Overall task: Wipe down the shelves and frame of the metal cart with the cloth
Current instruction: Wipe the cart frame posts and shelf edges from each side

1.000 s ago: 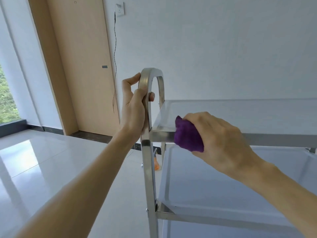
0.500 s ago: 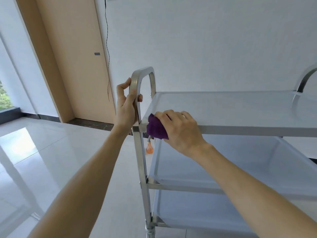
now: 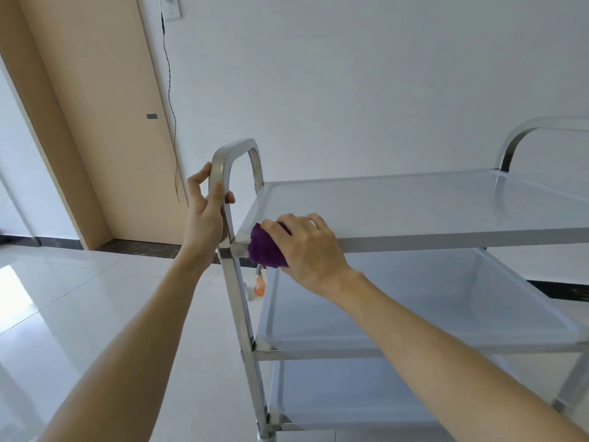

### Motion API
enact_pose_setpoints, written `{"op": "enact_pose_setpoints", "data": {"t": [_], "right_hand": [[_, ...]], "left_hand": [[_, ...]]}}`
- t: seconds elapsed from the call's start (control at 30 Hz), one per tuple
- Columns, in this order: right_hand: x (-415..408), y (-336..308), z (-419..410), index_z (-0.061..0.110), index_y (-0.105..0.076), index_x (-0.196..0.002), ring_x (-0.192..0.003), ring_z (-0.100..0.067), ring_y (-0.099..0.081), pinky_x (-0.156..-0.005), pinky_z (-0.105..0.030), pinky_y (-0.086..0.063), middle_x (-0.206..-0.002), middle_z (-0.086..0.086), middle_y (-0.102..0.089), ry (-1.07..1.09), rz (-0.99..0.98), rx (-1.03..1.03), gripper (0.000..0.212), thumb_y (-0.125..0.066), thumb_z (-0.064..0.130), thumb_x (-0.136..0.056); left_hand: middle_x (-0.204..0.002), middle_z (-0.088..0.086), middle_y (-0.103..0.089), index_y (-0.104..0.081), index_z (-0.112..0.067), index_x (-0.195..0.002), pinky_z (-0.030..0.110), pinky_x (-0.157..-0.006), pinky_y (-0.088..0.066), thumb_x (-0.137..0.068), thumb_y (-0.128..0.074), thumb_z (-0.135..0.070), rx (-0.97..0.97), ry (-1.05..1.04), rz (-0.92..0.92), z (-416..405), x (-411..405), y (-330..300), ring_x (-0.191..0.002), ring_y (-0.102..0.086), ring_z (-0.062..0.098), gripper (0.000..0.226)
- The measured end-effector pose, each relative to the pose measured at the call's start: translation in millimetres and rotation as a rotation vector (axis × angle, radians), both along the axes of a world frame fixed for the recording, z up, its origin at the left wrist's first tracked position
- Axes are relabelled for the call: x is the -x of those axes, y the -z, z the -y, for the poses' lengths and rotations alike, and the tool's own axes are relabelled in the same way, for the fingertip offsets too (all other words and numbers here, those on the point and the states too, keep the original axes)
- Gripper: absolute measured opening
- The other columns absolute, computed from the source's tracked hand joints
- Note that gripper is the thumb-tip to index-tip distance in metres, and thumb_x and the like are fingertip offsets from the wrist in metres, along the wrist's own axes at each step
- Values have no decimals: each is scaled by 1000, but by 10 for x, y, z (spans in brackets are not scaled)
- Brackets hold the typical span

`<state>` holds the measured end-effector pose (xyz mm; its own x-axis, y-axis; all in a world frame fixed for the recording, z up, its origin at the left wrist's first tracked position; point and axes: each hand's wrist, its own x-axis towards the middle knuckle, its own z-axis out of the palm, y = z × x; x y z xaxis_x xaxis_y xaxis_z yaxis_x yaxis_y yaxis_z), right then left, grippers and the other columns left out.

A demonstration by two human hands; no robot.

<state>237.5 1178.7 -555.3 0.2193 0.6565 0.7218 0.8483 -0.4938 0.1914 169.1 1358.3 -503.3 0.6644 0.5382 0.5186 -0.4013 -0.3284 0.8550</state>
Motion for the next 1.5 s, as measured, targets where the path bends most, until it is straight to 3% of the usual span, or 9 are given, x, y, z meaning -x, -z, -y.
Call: {"op": "enact_pose_setpoints", "data": {"t": [0.27,0.37,0.47,0.6,0.7,0.87,0.97,1.2,1.5], "right_hand": [[-399,-39,1022,16,-62,-126,-97,-29,-66,-96,-48,-48,-113,-3,-66,105,-76,-66,67,-86,17,-63],[-520,-51,1388,17,-63,-125,-95,-29,-65,-90,-39,-47,-111,-1,-66,128,-151,-112,65,-85,15,-64],[-533,-32,1442,13,-63,-121,-89,-33,-63,-84,-35,-46,-107,-4,-66,121,-171,-151,62,-86,13,-64],[-513,-16,1355,9,-65,-117,-87,-35,-63,-85,-39,-49,-101,-7,-66,99,-171,-171,57,-86,11,-64],[-493,-22,1309,10,-64,-121,-89,-35,-63,-84,-41,-51,-106,-8,-66,105,-193,-177,56,-84,14,-69],[-471,-7,1294,11,-60,-128,-94,-35,-62,-86,-42,-51,-114,-8,-64,93,-191,-150,59,-82,18,-74],[-479,-6,1299,11,-59,-129,-95,-35,-62,-89,-42,-50,-115,-9,-64,118,-164,-134,63,-84,15,-71],[-682,-28,1736,15,-63,-122,-98,-27,-65,-96,-44,-47,-110,-1,-67,152,-99,-89,57,-83,19,-69],[-806,45,2200,6,-65,-114,-91,-33,-63,-94,-55,-48,-103,-8,-67,207,-79,-232,54,-87,13,-65]], "left_hand": [[-89,-3,-56,-26,-31,-141,18,-38,-35,-104,-36,-42,-123,-42,13,-163,-71,34,-38,-35,4,40],[-98,4,-57,-22,-25,-145,26,-49,-42,-105,-32,-37,-208,-103,-2,-126,-89,13,-55,-46,5,42],[-129,20,-50,-24,-22,-144,34,-67,-43,-105,-30,-33,-278,-228,-72,5,-48,-22,-82,-56,23,40],[-132,19,-41,-41,-17,-136,48,-94,-36,-90,-48,-6,-855,-741,-78,275,2,-88,-112,-42,39,48],[-131,17,-46,-49,-11,-135,48,-89,-42,-90,-50,0,-1095,-574,59,622,-161,-96,-112,-48,37,47],[-140,4,-48,-52,-18,-135,42,-94,-42,-101,-40,-19,-953,-179,-339,994,-599,42,-123,-48,29,36],[-134,-5,-56,-58,-27,-123,35,-82,-37,-103,-27,-33,-1045,-236,-513,1040,-684,224,-116,-53,23,37],[-131,-20,-58,-60,-40,-119,30,-70,-37,-102,-20,-42,-1101,-308,-483,893,-655,326,-116,-55,13,43],[-124,-20,-63,-65,-34,-110,28,-67,-36,-102,-26,-40,-1092,-369,-405,900,-652,375,-107,-60,14,41]]}}
